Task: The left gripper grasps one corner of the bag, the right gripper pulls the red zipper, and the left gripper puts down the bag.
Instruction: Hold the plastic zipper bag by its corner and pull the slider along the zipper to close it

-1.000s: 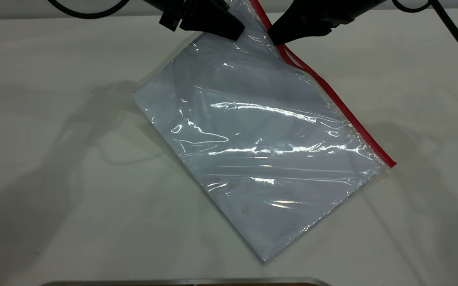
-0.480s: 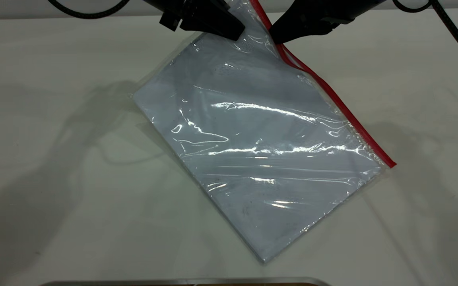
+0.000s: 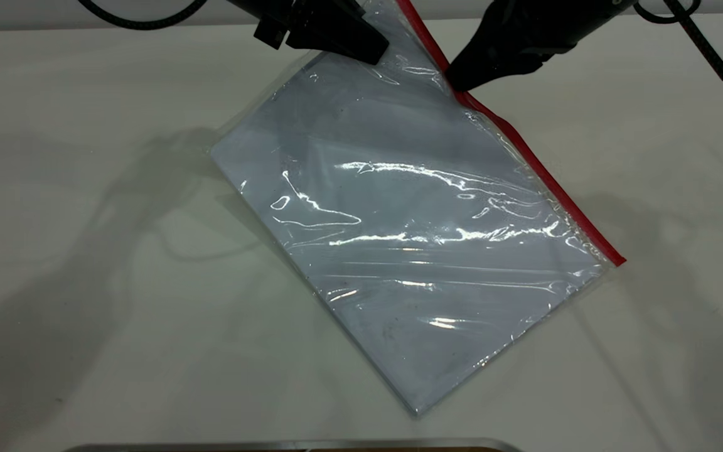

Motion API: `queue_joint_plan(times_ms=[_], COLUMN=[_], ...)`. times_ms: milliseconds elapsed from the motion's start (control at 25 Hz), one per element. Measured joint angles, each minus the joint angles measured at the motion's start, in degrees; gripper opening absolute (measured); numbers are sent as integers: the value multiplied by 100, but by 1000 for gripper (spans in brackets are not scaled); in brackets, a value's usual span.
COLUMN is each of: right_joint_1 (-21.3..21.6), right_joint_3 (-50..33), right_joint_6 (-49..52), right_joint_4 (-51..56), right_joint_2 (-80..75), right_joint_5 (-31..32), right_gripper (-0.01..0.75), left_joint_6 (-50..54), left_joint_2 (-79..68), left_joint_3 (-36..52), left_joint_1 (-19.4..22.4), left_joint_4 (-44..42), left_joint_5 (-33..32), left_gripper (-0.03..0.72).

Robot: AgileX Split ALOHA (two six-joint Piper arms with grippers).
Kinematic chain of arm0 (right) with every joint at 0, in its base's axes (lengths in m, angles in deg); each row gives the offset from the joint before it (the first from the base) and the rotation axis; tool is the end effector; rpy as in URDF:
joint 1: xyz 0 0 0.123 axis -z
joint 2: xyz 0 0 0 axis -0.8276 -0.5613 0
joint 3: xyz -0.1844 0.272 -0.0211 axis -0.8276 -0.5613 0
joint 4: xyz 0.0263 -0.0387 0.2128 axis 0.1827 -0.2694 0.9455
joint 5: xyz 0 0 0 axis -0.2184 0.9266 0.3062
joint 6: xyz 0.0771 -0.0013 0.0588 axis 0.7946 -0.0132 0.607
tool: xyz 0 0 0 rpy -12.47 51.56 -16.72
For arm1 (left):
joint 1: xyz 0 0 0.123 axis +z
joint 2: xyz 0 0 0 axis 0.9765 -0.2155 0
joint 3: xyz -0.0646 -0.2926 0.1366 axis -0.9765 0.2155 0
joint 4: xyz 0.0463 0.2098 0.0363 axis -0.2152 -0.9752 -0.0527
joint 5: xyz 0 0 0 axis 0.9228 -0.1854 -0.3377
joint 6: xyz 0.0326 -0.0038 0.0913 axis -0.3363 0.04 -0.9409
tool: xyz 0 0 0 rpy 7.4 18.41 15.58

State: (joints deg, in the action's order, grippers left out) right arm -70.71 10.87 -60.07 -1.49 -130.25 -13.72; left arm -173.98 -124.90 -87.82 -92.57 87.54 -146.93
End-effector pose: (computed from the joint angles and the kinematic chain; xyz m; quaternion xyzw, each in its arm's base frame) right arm 0.3762 0.1467 0.1678 -0.3906 0.8553 0.2049 0.2720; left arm 0.4593 -0.2050 0.1375 0.5991 0.6417 -0.3545 0.3218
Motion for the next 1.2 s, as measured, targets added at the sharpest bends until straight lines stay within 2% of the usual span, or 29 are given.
queue_joint_plan(times_ms=[280, 920, 1200], right_joint_1=[46, 770, 948], right_joint_3=[16, 22, 22], right_joint_6=[515, 1066, 1895], right_joint_4=[-585, -1302, -2181], right_joint_2=[-170, -623, -686], right_joint_5=[-45, 227, 441], right_gripper=[31, 35, 39], left_joint_6=[18, 249, 345], left_joint_2=[0, -6, -6], left_joint_3=[0, 0, 0], left_joint_1=[0, 328, 443], left_joint_4=[-5, 89, 60], left_joint_5=[-5, -34, -28], left_gripper=[53, 53, 53])
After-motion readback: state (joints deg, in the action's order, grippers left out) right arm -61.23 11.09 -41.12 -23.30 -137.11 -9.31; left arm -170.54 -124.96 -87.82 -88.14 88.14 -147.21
